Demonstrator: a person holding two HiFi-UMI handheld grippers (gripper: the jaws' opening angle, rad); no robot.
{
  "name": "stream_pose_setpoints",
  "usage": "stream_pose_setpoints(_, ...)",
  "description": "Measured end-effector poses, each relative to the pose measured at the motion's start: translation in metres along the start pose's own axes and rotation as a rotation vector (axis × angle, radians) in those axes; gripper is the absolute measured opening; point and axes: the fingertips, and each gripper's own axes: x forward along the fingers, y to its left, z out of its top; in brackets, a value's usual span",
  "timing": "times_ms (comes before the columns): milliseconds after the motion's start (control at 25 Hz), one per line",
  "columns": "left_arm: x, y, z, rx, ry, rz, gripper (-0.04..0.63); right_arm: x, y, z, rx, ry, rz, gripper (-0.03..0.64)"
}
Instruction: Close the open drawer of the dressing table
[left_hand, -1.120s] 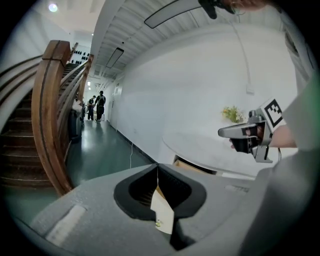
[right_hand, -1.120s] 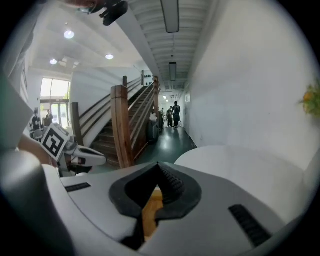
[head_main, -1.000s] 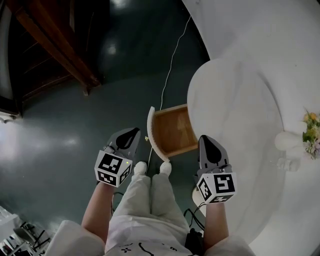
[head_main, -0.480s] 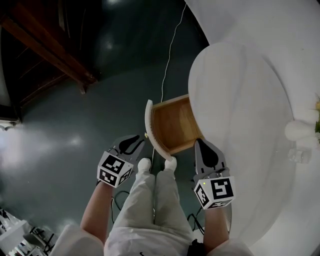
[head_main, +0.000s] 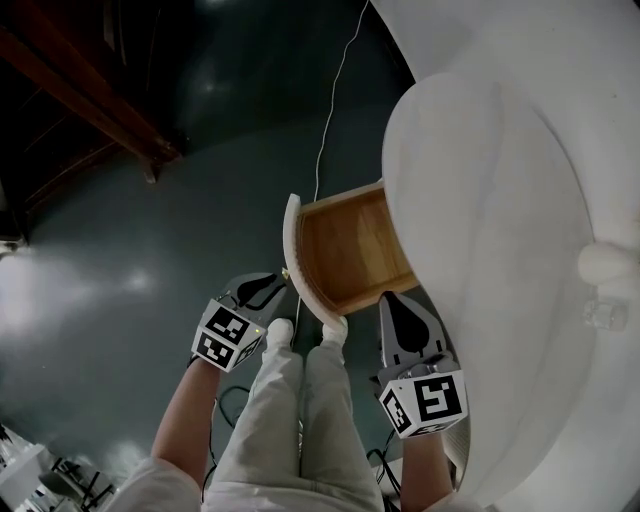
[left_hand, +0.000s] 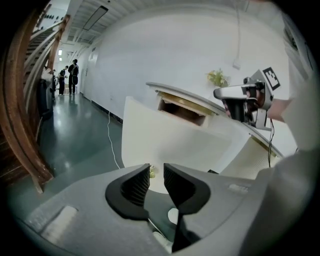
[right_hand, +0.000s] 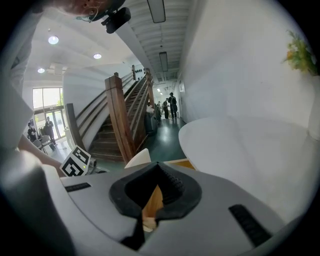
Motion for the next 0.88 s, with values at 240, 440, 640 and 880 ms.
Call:
stream_pose_setpoints(240,0.018,0.007,-0.021,0.04,0.028,-0.048,0.101,0.006,0.006,-0.005,0.004,-0.018,-0.026,-0.005)
stream_pose_setpoints(440,0.029,0.011,-0.023,0.08,0.028,-0.055,0.101,0.004,0.01,-0.006,-0.016,-0.032,-0.052,-0.005)
stream_pose_setpoints(640,0.035,0.014,-0.021,0.104,0.033,-0.058,0.103,0.0,0.011,-0.004,-0.051,-0.042,-0.068,-0.005)
stream_pose_setpoints(880,0.037,0.015,-0.021,0.125,0.042,-0.047,0.105,-0.004,0.006,0.003,-0.048,-0.062,-0.088,-0.005)
